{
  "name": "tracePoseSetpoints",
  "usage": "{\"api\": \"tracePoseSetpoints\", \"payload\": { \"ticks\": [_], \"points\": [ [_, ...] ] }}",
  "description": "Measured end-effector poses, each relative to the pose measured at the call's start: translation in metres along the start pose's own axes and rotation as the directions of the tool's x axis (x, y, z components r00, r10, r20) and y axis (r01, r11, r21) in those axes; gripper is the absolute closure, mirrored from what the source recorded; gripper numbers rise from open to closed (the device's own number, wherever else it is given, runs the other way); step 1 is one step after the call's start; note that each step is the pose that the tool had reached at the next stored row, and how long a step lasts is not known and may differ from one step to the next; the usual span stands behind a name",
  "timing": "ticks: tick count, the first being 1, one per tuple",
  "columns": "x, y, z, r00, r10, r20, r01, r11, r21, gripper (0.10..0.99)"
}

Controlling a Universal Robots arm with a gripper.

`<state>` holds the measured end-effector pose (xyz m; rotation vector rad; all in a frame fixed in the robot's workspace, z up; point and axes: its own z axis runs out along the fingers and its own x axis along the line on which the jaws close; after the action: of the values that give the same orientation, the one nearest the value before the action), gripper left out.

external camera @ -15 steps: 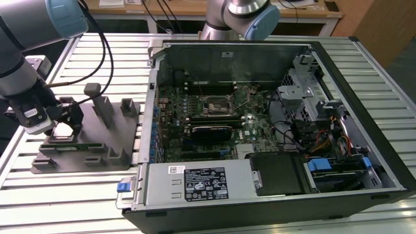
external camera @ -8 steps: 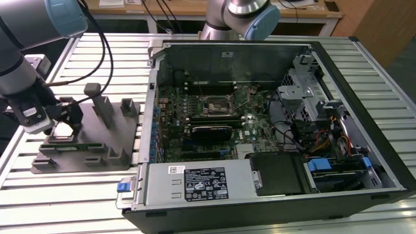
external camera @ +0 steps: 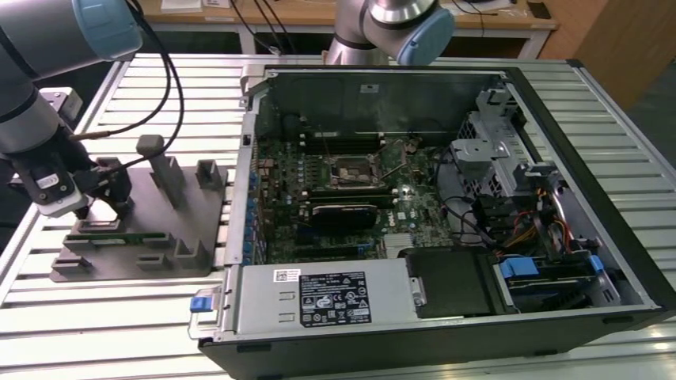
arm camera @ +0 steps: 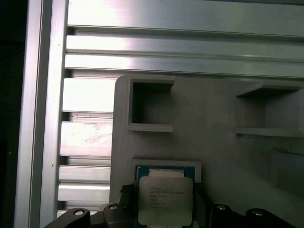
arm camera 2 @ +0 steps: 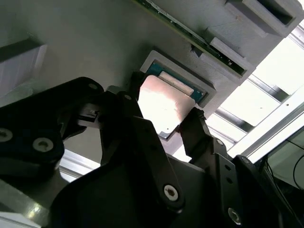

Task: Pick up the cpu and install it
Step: 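Pick up the cpu and move it towards the insertion slot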

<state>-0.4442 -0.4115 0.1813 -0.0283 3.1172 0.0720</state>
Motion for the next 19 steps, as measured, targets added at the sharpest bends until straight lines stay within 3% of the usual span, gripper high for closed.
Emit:
{"api": "tracePoseSetpoints", "payload": {
  "ticks": [2,3,19],
  "points": [
    [0.0,0.0,-0.0001,1.0,0.0,0.0,0.0,1.0,0.0,0.427],
    [0.0,0.0,-0.0001,1.0,0.0,-0.0001,0.0,1.0,0.0,0.494],
    [-0.0006,0.0,-0.0006,1.0,0.0,-0.0003,0.0,1.0,0.0,0.51]
  ]
}}
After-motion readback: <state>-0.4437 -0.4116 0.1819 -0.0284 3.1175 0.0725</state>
